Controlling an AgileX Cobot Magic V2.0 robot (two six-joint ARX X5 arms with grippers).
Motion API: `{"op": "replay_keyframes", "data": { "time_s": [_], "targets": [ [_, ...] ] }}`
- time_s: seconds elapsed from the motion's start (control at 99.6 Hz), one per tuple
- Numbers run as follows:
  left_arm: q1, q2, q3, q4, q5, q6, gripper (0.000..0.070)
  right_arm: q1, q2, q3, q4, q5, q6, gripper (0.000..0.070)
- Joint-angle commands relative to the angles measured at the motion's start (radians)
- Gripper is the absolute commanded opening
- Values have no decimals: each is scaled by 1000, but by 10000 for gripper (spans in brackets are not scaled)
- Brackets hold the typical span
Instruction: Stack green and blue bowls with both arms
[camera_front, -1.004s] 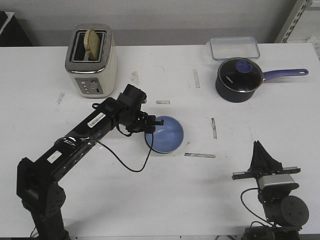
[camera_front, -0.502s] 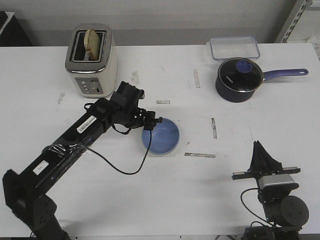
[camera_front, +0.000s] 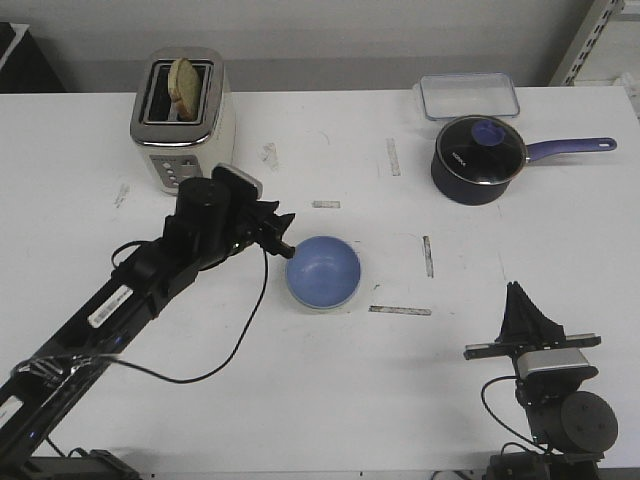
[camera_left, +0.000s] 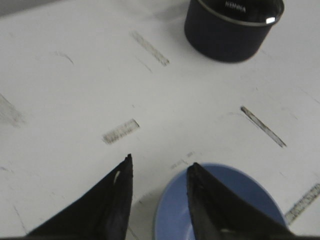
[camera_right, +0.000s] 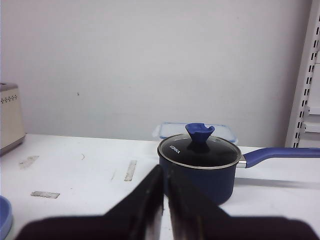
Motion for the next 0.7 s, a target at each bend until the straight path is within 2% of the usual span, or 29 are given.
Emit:
{"op": "replay_keyframes", "data": {
  "time_s": [0.0, 0.05, 0.191, 0.291, 0.693],
  "targets": [
    [10, -53, -76, 128, -31, 33, 83, 1, -2, 3, 11, 2, 13, 6],
    [23, -102, -150, 211, -56, 33, 1, 1, -2, 3, 11, 2, 13, 6],
    [64, -245, -357, 393, -123, 32, 1, 1, -2, 3, 11, 2, 13, 6],
    [110, -351, -495, 467, -148, 32, 1, 1, -2, 3, 11, 2, 13, 6],
    [290, -792, -893, 480, -149, 32, 1, 1, -2, 3, 11, 2, 13, 6]
  ]
}}
